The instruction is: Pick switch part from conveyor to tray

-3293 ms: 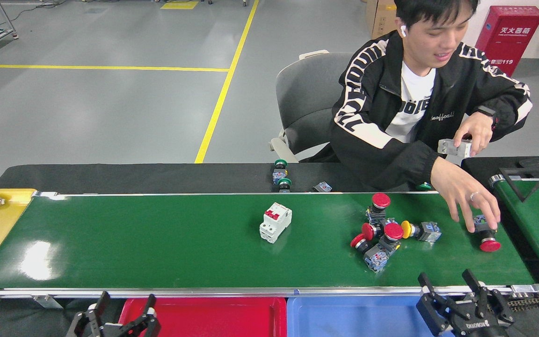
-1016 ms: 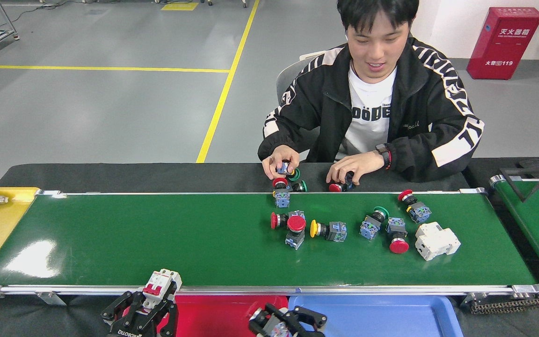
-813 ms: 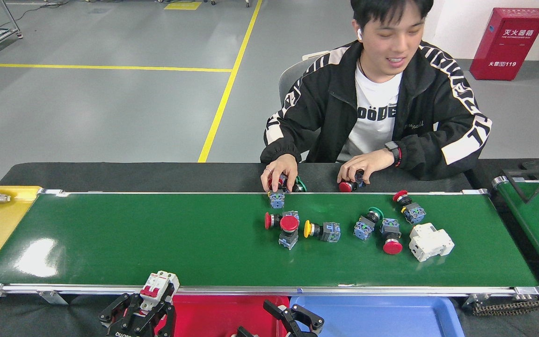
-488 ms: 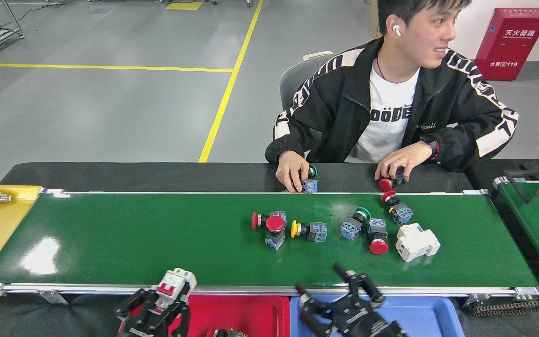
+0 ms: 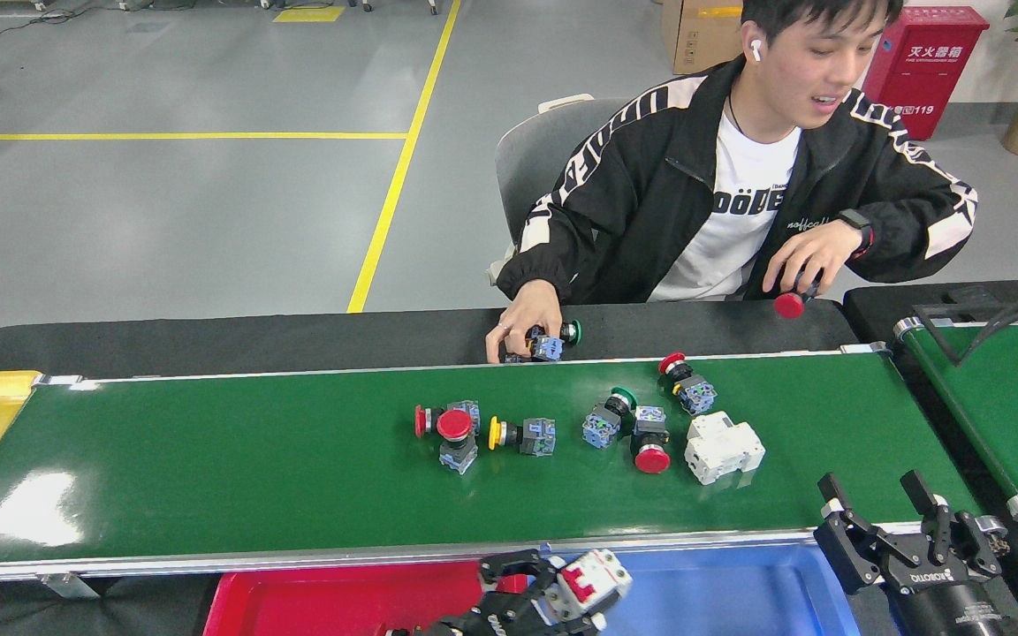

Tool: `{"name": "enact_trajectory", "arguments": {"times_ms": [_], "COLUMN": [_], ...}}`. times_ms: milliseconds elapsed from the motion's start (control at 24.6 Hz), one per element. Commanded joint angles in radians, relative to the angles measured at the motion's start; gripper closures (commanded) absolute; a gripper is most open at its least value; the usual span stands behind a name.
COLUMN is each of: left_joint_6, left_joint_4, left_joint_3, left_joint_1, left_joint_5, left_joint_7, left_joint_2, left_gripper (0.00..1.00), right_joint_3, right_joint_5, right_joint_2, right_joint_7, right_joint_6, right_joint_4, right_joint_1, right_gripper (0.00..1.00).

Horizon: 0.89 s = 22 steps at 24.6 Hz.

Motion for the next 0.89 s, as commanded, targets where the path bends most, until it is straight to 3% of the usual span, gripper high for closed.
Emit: {"name": "enact_trajectory", "arguments": {"times_ms": [0,163,325,407,528,650,854], "left_joint_6": [0.004,0.024,0.061,0.061,0.058,0.076,0.236], "left_joint_4": [-0.014,-0.081,-0.144,-0.144,-0.144,-0.144,-0.144], "left_joint_3": [-0.002,0.080,0.364,0.516,0.719,0.881,0.878], "left_joint_1": [-0.012,0.020,0.148,0.168,0.198,0.214,0.251], "left_joint_5": [-0.005,0.029,0.107,0.113,0.132,0.135,0.135], "left_joint_7": [-0.002,-0.002,0.001,0.007,0.053,0.063,0.030], "left_joint_2": [-0.007,-0.005,-0.027,-0.039,-0.040,-0.053,-0.062], "left_gripper": [0.00,0.00,0.00,0.00,0.00,0.00,0.00], "right_joint_3": [0.003,0.006,0.006,0.026,0.158,0.306,0.508], "right_joint_5": [-0.001,0.007,0.009,0.050,0.168,0.223,0.289], "right_joint_2": [-0.002,0.001,0.001,0.011,0.064,0.068,0.061], "right_joint_7": [-0.007,-0.003,-0.001,0.004,0.007,0.007,0.007], "right_joint_6": [-0.002,0.001,0.016,0.052,0.170,0.302,0.519], "right_joint_4": [-0.008,-0.008,-0.008,-0.008,-0.005,0.010,0.139], "right_joint_1": [-0.004,-0.005,-0.007,-0.010,-0.019,-0.038,-0.154], "right_gripper": [0.03,0.03,0.03,0.03,0.03,0.03,0.03]}}
